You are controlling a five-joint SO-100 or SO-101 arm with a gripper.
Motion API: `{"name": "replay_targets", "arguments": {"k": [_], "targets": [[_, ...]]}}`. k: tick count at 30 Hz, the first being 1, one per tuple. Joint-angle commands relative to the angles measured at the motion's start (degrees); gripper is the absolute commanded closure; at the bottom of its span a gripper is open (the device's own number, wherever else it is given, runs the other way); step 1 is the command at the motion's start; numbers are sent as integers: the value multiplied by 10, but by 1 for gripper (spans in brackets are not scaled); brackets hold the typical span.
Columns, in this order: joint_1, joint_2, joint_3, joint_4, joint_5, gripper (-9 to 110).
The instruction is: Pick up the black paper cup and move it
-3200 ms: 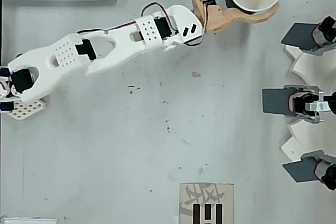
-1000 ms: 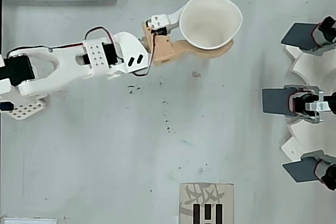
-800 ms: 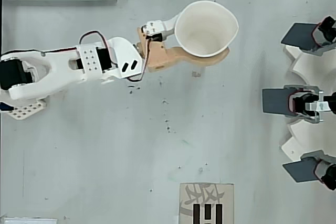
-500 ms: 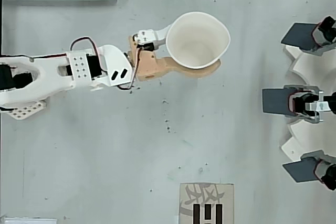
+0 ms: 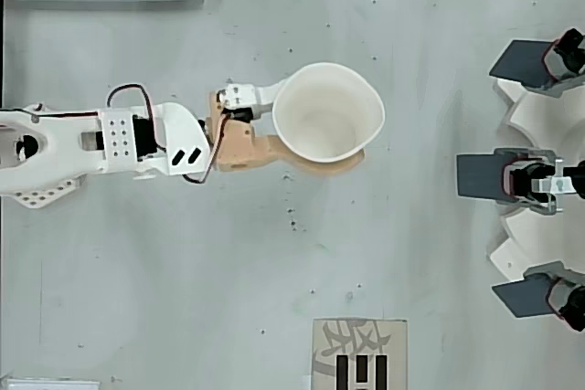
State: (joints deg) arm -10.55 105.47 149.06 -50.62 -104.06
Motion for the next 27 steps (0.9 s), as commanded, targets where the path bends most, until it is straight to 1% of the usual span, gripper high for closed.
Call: {"name": "replay_targets", "arguments": {"k": [1,12,27], "targets": [[21,33,2,-13,-4,93],[74,22,-13,-5,-1,93],[87,-105,-167,5,4,93]]}}
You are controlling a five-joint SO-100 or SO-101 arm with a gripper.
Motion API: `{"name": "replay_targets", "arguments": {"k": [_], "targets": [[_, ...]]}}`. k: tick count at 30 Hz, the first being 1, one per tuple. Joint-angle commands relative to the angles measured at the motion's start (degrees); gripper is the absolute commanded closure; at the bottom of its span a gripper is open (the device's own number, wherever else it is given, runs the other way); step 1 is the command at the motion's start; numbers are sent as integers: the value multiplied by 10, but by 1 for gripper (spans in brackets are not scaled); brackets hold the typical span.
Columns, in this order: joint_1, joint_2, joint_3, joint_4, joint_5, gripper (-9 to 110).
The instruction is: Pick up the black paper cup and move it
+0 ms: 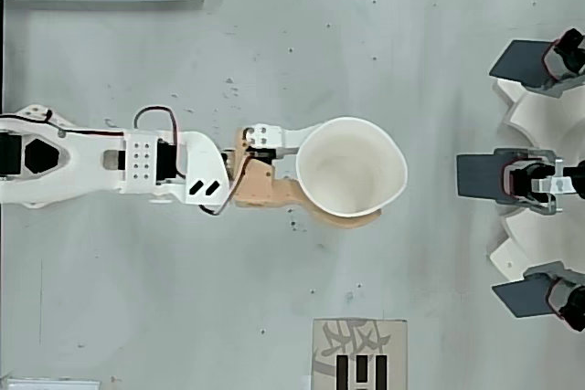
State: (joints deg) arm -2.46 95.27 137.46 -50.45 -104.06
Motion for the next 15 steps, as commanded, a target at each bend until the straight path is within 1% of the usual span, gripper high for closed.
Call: {"name": "replay_targets", "arguments": {"k": [1,15], "targets": [[6,-12,-62,4,4,93],[13,-115,-168,5,4,94]]}}
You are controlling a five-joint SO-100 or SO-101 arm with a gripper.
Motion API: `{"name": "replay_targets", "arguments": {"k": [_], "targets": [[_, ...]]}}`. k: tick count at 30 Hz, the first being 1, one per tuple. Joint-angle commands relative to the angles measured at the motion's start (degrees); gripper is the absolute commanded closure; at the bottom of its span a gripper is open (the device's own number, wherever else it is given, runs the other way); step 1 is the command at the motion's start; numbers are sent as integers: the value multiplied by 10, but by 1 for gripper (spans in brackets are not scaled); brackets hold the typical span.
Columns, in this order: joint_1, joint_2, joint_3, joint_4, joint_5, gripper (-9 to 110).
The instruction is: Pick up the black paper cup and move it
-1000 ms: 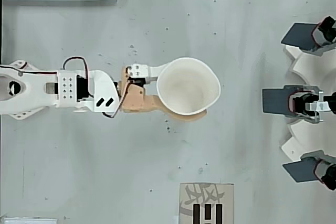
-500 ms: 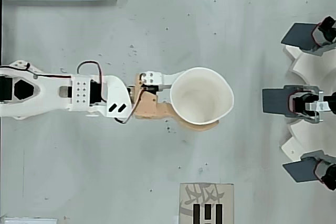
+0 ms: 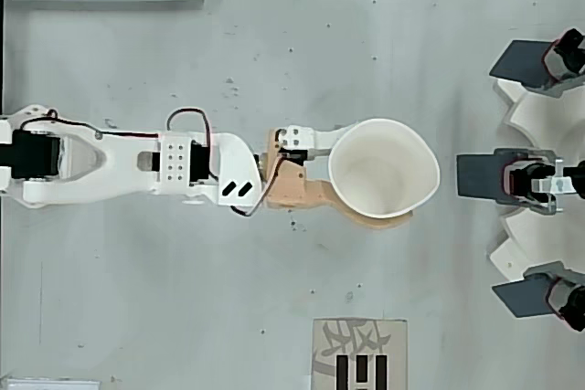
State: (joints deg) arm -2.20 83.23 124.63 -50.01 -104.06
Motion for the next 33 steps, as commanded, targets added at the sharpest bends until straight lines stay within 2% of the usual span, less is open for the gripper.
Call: {"name": "replay_targets", "arguments": {"k": [1,33], "targets": [[12,0,-46,2,4,94],[18,-47,-91,11,5,94]]}}
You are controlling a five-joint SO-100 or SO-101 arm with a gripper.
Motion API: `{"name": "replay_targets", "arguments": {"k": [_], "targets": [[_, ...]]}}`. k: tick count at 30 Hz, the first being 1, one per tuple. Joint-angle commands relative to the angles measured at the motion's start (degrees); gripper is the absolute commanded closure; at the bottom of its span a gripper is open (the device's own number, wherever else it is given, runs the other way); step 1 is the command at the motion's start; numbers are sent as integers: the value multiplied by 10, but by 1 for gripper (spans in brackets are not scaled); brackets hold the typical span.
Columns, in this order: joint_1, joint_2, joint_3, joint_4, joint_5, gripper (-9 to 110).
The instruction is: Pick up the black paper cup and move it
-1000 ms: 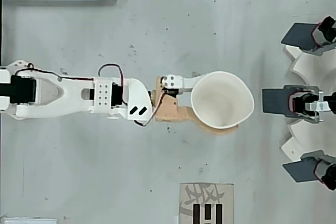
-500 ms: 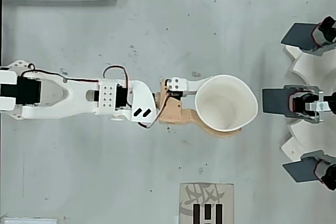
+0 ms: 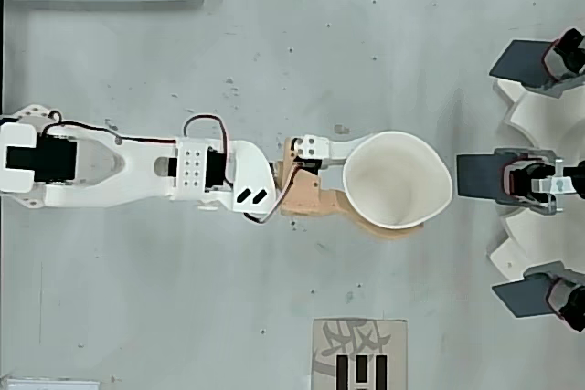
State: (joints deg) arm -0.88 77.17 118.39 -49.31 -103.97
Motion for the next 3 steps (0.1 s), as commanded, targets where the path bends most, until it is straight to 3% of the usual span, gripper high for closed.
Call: {"name": "replay_targets", "arguments": {"k": [1,3], "targets": [[4,14,-29,4,4,94],[4,14,-28,4,4,94]]}}
